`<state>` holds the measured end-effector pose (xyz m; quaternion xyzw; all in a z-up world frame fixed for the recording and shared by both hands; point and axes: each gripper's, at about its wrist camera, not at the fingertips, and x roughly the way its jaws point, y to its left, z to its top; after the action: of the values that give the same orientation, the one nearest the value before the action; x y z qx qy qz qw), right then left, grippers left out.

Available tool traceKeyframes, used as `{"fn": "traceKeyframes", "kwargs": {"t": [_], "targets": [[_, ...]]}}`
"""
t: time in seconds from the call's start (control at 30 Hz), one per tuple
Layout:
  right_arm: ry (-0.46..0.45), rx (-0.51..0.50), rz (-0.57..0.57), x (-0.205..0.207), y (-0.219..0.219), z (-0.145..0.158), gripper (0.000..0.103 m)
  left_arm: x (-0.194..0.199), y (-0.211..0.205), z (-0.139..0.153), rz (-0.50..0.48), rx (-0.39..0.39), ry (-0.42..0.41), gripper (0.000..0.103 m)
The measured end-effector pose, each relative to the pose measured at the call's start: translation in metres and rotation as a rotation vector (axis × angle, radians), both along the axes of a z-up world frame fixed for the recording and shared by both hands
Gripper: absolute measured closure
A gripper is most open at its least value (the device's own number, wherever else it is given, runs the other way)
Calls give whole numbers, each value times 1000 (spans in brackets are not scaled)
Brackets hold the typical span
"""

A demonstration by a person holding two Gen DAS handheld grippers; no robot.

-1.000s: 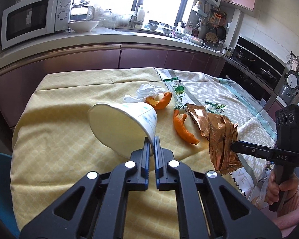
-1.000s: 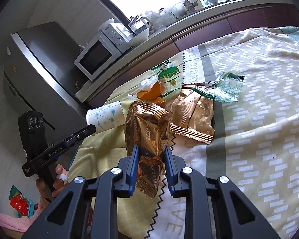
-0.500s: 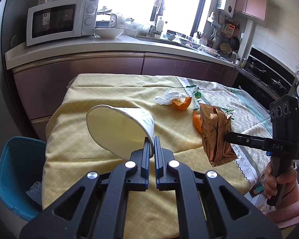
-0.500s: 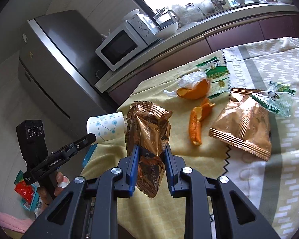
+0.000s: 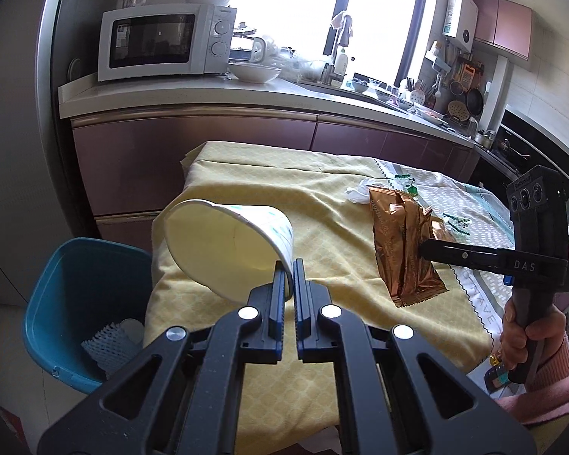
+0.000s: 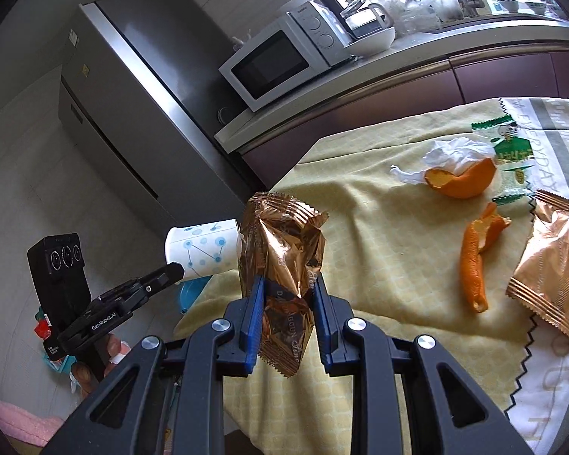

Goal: Collect trash
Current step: 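Carry the cup with the left gripper while the right gripper carries the wrapper to the bin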

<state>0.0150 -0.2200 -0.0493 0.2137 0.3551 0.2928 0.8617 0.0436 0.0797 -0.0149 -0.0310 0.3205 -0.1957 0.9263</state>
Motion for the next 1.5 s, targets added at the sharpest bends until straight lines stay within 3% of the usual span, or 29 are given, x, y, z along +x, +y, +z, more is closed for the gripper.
{"fn": "traceKeyframes", "kwargs": {"t": [0.77,1.5], "targets": [[-10,-35,211,36,93,16,80,-27,100,11,213,4,-34,98],[-35,-112,331,66,172,34,80,-18,154,-19,340,6,45,98]]}}
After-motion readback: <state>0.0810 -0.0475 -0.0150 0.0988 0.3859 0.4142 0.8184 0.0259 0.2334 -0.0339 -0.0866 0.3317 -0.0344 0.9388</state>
